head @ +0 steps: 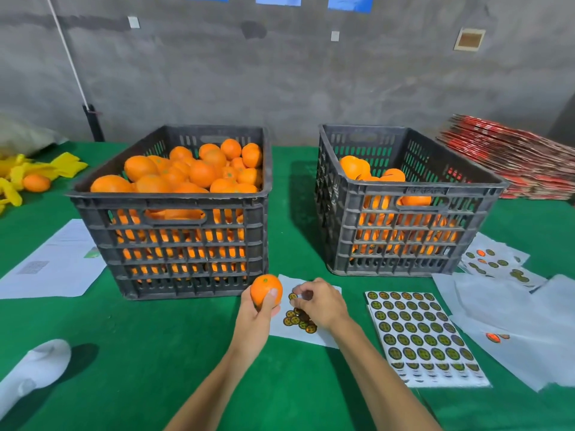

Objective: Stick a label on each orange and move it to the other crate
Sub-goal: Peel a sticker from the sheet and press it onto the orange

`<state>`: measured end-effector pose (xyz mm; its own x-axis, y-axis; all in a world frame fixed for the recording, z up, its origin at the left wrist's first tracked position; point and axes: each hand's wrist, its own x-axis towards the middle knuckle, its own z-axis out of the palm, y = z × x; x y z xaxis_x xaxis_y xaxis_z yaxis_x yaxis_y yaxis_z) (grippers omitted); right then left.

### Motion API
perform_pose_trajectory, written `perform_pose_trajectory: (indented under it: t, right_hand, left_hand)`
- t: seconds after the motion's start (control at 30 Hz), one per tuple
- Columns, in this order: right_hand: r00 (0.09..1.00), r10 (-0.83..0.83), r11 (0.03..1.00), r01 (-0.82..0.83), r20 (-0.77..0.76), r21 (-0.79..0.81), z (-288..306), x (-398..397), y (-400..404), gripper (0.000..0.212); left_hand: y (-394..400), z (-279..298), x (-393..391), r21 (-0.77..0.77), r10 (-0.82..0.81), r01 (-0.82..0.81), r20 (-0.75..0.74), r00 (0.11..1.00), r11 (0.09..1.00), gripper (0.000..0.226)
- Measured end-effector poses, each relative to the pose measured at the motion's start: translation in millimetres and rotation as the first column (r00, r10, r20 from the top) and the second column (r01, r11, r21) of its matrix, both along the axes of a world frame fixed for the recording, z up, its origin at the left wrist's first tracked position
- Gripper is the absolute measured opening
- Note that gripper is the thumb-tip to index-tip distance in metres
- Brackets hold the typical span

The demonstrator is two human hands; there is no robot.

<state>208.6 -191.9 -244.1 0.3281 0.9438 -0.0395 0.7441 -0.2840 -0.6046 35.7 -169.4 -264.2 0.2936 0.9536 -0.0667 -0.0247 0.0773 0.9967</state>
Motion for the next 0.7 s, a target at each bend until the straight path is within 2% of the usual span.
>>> perform_pose_trajectory:
  t: [0.07,0.17,0.23,0.27,0.37,0.47,0.53,0.6,0.7]
  right_hand:
    - [0.998,-0.002,1.0,0.002,-0.057,0.003,2,0,1,0.01]
    - [0.997,-0.018,1.0,0.019,-0.079,0.013,4,-4,0,0.007]
    - [0.979,-0.035,0.997,0.049,-0.202,0.062,1,-8,-1,0.008]
    - [0.944,-0.046,0.991,0.083,-0.326,0.101,1,-10,-3,0.009]
    - [0.759,-0.088,0.966,0.224,-0.645,0.131,14,-17,-10,0.018]
    - [0.572,-0.094,0.957,0.277,-0.815,0.084,31,-19,-11,0.029]
    - [0.498,-0.059,0.958,0.273,-0.865,0.091,42,-20,-11,0.033]
    - [0.485,-0.035,0.954,0.276,-0.874,0.115,49,-21,-11,0.035]
    - [0.548,-0.038,0.95,0.279,-0.836,0.141,58,-23,-14,0.041]
  left_hand:
    - [0,1,0,-0.009,0.0,0.0,0.005,1.0,1.0,0.05]
    - [-2,3,-1,-0.022,0.003,-0.002,0.003,1.0,1.0,0.053]
    - [-3,4,-1,-0.029,-0.002,0.002,0.005,1.0,1.0,0.055]
    - [-5,5,-1,-0.027,-0.003,0.003,0.005,1.0,1.0,0.059]
    - [-3,7,-2,-0.026,-0.016,0.017,0.021,1.0,1.0,0.069]
    - [2,10,-3,-0.051,-0.028,0.028,0.011,1.0,0.998,0.069]
    - [3,16,0,-0.08,-0.031,0.034,0.045,0.998,0.996,0.062]
    - [3,21,6,-0.158,-0.017,0.039,0.14,0.99,0.987,0.05]
    - [-2,32,11,-0.266,0.027,0.051,0.28,0.96,0.963,0.039]
